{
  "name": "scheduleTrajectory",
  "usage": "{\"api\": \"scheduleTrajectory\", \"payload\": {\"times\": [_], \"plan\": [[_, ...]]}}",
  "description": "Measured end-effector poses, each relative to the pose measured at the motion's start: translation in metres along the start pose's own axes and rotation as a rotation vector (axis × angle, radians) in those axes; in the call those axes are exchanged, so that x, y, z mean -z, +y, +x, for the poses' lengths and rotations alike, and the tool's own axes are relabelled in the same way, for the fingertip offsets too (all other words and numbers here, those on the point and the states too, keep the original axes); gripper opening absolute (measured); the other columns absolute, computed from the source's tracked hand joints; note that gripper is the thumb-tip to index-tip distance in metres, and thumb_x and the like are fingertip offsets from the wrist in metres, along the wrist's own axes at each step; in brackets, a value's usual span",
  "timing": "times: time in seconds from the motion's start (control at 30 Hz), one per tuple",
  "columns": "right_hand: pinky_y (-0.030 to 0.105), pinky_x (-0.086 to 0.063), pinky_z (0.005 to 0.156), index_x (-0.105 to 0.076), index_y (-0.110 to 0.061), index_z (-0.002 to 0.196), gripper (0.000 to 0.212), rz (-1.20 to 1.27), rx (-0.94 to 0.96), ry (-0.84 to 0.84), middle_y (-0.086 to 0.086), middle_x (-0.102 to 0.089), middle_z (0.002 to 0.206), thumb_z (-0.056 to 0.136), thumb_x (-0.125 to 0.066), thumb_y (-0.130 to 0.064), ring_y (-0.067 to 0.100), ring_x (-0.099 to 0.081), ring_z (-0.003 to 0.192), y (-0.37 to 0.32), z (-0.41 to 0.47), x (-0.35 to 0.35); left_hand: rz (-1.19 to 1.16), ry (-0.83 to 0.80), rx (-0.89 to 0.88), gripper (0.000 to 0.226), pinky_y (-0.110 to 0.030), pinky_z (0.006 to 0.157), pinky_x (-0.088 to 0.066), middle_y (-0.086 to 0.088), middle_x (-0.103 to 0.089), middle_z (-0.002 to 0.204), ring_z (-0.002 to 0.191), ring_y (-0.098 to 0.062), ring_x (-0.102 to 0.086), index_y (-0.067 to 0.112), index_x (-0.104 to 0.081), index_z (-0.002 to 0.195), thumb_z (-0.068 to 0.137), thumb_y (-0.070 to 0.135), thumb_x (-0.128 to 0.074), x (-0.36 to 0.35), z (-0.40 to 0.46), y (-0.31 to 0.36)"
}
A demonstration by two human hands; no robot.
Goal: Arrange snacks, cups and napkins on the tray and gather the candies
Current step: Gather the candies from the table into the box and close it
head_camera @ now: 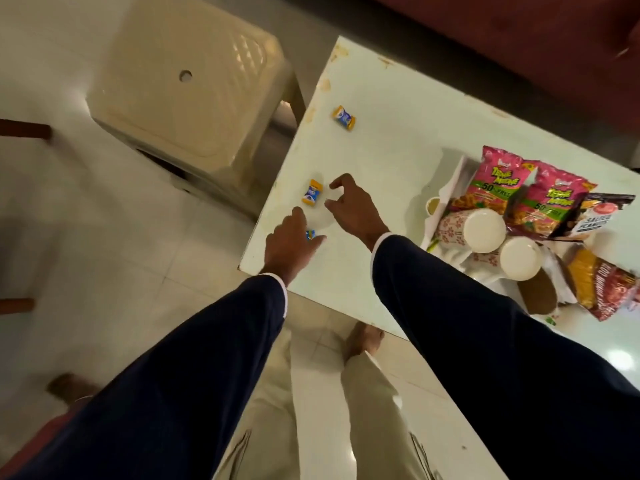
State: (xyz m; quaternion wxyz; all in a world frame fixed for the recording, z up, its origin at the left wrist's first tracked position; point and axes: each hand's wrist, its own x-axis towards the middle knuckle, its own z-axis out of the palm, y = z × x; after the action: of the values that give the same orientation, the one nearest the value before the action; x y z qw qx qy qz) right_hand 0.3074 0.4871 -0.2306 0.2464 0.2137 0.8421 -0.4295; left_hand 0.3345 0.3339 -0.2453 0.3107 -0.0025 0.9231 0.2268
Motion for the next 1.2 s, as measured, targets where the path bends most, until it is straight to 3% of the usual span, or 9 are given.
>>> {"api": "scheduleTrajectory", "payload": {"times": [0.2, 0.3, 0.4, 0.5, 0.7, 0.8, 0.9, 1.07, 1.2], "plan": [[0.037, -0.045, 0.072, -0.041, -0.027, 0.125, 0.043, -0.274, 0.010, 0.050, 0.007, -0.054, 0.108, 0.090, -0.061, -0.043, 0.027, -0.052, 0.092, -0.028, 0.036, -0.021, 0.083, -0.053, -0.204, 0.030, -0.047, 0.081, -0.051, -0.011, -0.067, 0.099, 0.093, -0.033, -0.065, 0.009, -0.050, 0.112, 0.094, 0.026, -0.066, 0.014, 0.021, -0.015], [0.036, -0.045, 0.068, -0.042, -0.024, 0.120, 0.035, -0.409, 0.107, 0.067, 0.007, -0.053, 0.105, 0.093, -0.059, -0.038, 0.026, -0.053, 0.089, -0.035, 0.042, -0.027, -0.162, -0.122, -0.155, 0.009, -0.042, 0.081, -0.052, -0.003, -0.068, 0.091, 0.091, -0.025, -0.064, 0.012, -0.057, 0.097, 0.097, 0.020, -0.059, 0.026, 0.030, -0.026], [0.037, -0.044, 0.064, -0.044, -0.018, 0.112, 0.021, -0.468, 0.169, 0.038, 0.007, -0.052, 0.098, 0.095, -0.052, -0.027, 0.027, -0.055, 0.086, -0.032, 0.041, -0.027, -0.477, -0.076, -0.036, 0.021, -0.036, 0.079, -0.053, -0.004, -0.070, 0.090, 0.087, -0.019, -0.067, 0.009, -0.065, 0.093, 0.099, 0.012, -0.046, 0.043, 0.038, -0.029], [0.037, -0.046, 0.065, -0.051, -0.009, 0.099, 0.013, -0.257, 0.054, 0.015, 0.006, -0.058, 0.089, 0.093, -0.052, -0.021, 0.025, -0.057, 0.077, -0.036, 0.047, -0.019, -0.634, 0.006, 0.013, 0.027, -0.025, 0.058, -0.041, 0.007, -0.058, 0.069, 0.059, -0.001, -0.054, 0.015, -0.061, 0.082, 0.099, 0.010, -0.041, 0.070, 0.061, -0.024], [0.015, -0.045, 0.060, -0.063, -0.011, 0.096, 0.019, 0.224, -0.201, 0.269, 0.000, -0.071, 0.093, 0.094, -0.052, -0.026, 0.011, -0.068, 0.081, -0.043, 0.083, 0.019, -0.807, -0.046, 0.077, 0.041, -0.029, 0.052, -0.037, 0.007, -0.044, 0.056, 0.052, -0.014, -0.044, 0.023, -0.043, 0.067, 0.101, 0.040, -0.057, 0.105, 0.118, 0.017], [0.020, -0.056, 0.072, -0.059, -0.018, 0.112, 0.027, 0.311, -0.164, 0.361, 0.005, -0.072, 0.100, 0.093, -0.061, -0.038, 0.010, -0.072, 0.080, -0.049, 0.105, 0.035, -0.821, -0.135, 0.055, 0.037, -0.025, 0.045, -0.039, 0.005, -0.048, 0.056, 0.046, -0.011, -0.045, 0.016, -0.049, 0.073, 0.100, 0.040, -0.059, 0.109, 0.135, 0.028], [0.036, -0.055, 0.071, -0.045, -0.026, 0.123, 0.037, 0.022, -0.133, 0.348, 0.003, -0.066, 0.096, 0.093, -0.061, -0.041, 0.023, -0.066, 0.080, -0.053, 0.121, 0.045, -0.842, -0.195, 0.021, 0.028, -0.024, 0.047, -0.044, -0.004, -0.060, 0.068, 0.050, -0.011, -0.052, 0.007, -0.058, 0.093, 0.104, 0.032, -0.055, 0.111, 0.144, 0.028], [0.040, -0.053, 0.067, -0.042, -0.016, 0.111, 0.025, -0.256, -0.088, 0.249, 0.007, -0.064, 0.096, 0.097, -0.054, -0.033, 0.028, -0.061, 0.075, -0.060, 0.131, 0.043, -0.864, -0.226, 0.017, 0.023, -0.021, 0.052, -0.043, 0.001, -0.055, 0.075, 0.059, -0.007, -0.048, 0.005, -0.062, 0.117, 0.105, 0.023, -0.053, 0.115, 0.145, 0.023], [0.026, -0.052, 0.064, -0.052, -0.011, 0.102, 0.022, 0.086, -0.171, 0.192, 0.008, -0.065, 0.097, 0.098, -0.054, -0.032, 0.020, -0.062, 0.076, -0.056, 0.111, 0.037, -0.955, -0.231, 0.056, 0.026, -0.023, 0.051, -0.038, 0.014, -0.052, 0.062, 0.055, -0.009, -0.041, 0.006, -0.060, 0.099, 0.104, 0.031, -0.056, 0.119, 0.134, 0.024]]}}
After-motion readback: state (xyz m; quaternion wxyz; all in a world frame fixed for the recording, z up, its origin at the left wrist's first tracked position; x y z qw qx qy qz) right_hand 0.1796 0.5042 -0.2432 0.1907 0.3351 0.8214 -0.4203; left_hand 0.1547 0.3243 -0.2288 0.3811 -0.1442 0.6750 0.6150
